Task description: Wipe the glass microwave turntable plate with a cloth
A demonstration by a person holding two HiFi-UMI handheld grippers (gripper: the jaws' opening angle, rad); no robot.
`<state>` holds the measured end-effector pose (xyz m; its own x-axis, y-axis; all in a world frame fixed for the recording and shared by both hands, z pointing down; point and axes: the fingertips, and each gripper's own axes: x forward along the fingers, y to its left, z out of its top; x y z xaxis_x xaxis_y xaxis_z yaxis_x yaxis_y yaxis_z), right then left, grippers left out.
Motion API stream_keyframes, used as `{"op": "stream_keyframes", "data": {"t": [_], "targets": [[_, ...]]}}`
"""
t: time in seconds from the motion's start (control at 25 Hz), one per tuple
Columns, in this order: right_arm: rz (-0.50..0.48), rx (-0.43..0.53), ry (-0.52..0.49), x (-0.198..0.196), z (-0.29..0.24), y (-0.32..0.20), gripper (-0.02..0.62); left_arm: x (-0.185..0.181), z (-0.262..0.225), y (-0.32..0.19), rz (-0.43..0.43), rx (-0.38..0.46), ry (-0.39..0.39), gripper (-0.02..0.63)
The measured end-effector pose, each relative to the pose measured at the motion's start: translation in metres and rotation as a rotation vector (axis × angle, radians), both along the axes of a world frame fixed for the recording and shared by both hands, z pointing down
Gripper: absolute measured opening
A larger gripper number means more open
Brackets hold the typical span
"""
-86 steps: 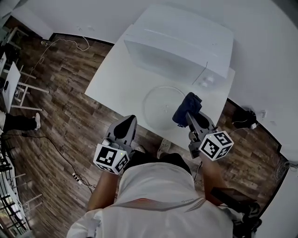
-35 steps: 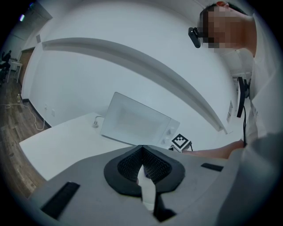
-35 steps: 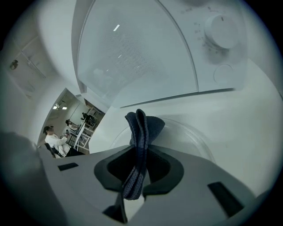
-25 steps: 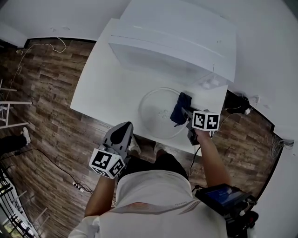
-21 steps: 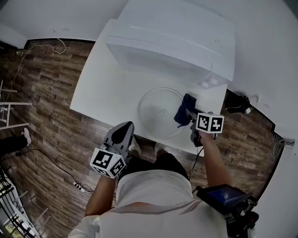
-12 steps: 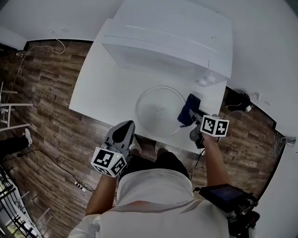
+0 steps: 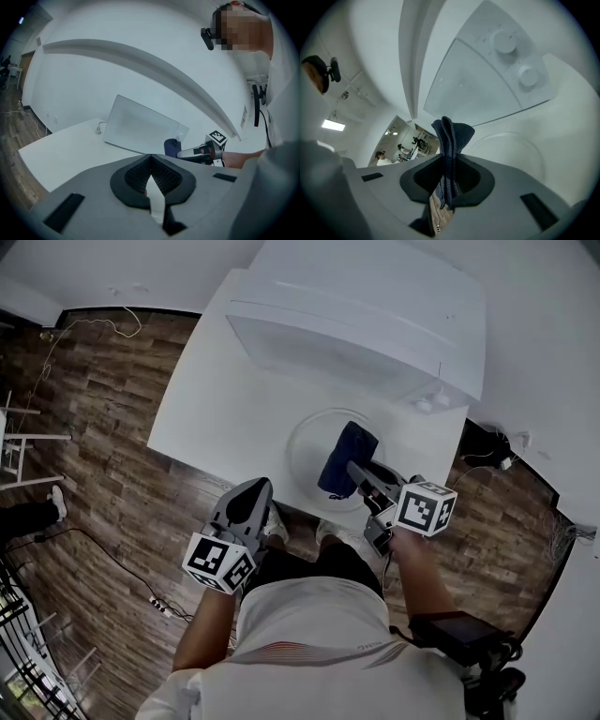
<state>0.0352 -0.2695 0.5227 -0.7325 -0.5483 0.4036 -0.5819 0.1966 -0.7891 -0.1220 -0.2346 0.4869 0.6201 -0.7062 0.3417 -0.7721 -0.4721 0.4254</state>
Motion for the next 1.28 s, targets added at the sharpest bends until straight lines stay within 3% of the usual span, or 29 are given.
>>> {"op": "stream_keyframes", "data": {"t": [0.24, 0.44, 0.64, 1.28], "targets": [[-0.165, -0.099, -0.005, -0.09, 0.043, 0.022, 0.061, -0.029, 0.007, 0.009, -0.025, -0.023, -0.008, 0.009], [-0.161, -0.187, 0.074, -0.112, 0.089, 0.023, 0.061, -0.043, 0.013, 0.011, -0.023, -0.039, -0.005, 0.01], [-0.127, -0.231, 0.16, -0.101, 0.109, 0.024, 0.061, -0.046, 0.017, 0.01, -0.014, -0.043, 0.002, 0.009], [0.006, -0.291, 0.21, -0.006, 0.112, 0.052, 0.061, -0.004, 0.022, 0.006, 0.067, -0.058, 0.0, 0.01]]}}
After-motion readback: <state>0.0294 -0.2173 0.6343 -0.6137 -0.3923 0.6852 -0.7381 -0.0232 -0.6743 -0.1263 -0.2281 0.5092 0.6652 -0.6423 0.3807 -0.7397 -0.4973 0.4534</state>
